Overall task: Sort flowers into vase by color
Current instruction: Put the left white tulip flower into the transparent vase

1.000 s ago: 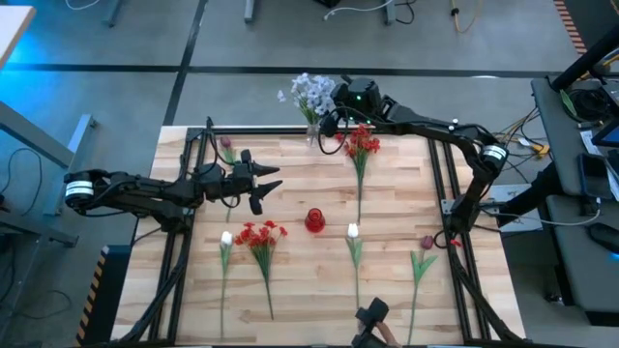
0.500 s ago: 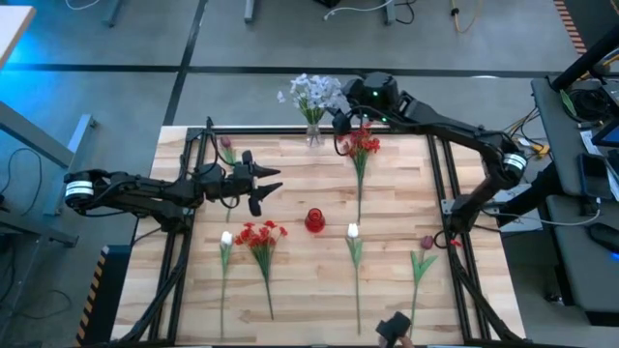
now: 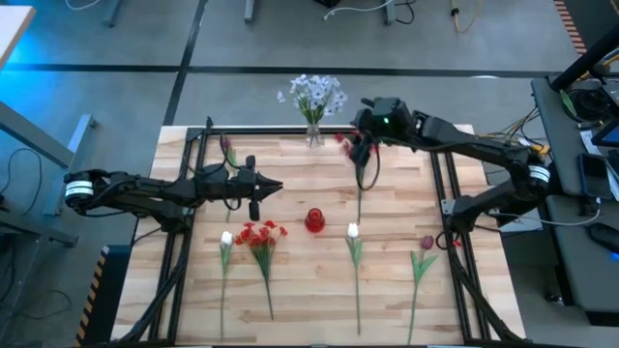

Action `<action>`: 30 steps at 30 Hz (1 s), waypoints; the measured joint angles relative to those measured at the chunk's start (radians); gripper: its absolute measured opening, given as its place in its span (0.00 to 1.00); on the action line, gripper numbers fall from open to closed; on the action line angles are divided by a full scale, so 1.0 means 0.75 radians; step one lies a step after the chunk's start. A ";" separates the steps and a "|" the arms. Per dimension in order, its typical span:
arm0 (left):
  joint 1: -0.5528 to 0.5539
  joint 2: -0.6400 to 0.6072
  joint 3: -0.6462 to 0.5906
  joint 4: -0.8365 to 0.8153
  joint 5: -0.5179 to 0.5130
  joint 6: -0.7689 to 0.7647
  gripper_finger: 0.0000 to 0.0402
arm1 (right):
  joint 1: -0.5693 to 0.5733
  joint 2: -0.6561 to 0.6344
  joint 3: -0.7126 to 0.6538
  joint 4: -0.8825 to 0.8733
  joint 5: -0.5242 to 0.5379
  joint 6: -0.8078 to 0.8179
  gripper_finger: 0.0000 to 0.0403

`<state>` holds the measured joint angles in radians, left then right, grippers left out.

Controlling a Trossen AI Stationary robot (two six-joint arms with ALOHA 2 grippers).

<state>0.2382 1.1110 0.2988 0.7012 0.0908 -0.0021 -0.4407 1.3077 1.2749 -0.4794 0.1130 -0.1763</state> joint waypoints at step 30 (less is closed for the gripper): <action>0.144 0.108 0.518 -1.970 -0.098 -0.750 0.21 | 0.041 -0.270 -0.943 0.757 -0.009 0.215 0.04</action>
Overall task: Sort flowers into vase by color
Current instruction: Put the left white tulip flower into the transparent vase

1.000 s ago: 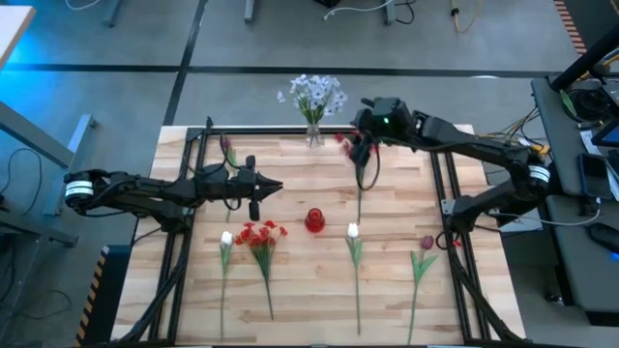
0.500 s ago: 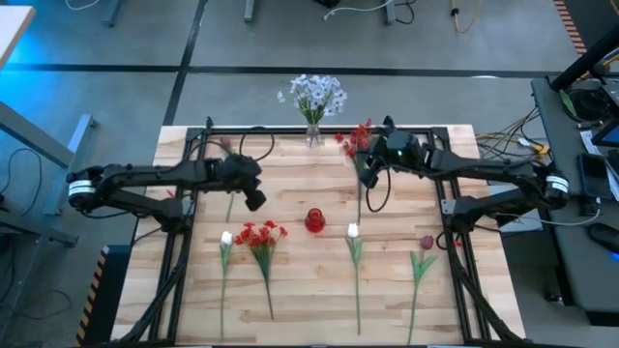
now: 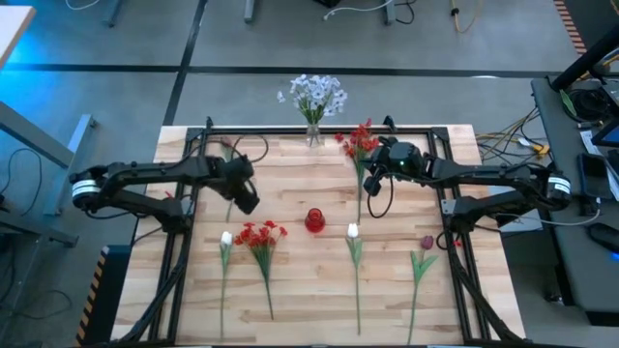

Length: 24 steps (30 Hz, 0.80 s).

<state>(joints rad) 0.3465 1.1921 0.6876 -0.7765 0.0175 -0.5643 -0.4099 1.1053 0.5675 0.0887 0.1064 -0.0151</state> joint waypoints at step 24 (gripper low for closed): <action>-1.260 -0.057 0.028 -0.261 0.008 -1.627 0.43 | 0.006 0.002 -0.017 0.000 0.000 0.020 0.04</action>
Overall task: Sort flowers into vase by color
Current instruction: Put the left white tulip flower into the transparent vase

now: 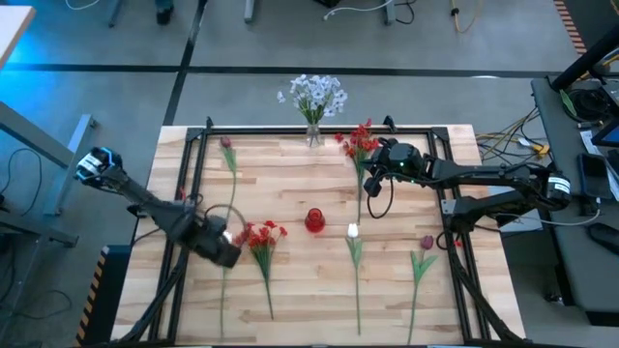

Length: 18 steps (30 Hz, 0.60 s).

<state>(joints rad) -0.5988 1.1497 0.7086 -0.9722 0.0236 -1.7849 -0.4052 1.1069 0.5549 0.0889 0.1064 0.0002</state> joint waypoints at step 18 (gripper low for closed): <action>-0.168 0.277 -0.015 0.241 -0.140 -0.195 0.43 | 0.095 0.010 -0.010 0.009 0.000 -0.002 0.04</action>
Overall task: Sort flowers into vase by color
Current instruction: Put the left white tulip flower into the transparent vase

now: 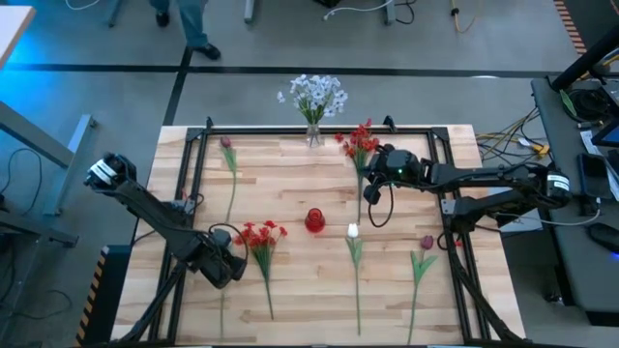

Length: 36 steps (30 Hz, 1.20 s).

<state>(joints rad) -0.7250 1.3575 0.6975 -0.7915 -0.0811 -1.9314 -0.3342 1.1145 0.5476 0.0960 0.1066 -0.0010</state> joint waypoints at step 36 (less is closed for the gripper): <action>-0.170 -0.037 -0.125 0.184 -0.267 0.024 0.01 | 0.011 0.000 -0.062 0.095 0.002 0.001 0.04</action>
<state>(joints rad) -0.8528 1.3296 0.6041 -0.6538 -0.2816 -1.9133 -0.3263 1.1145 0.5014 0.1670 0.1081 -0.0005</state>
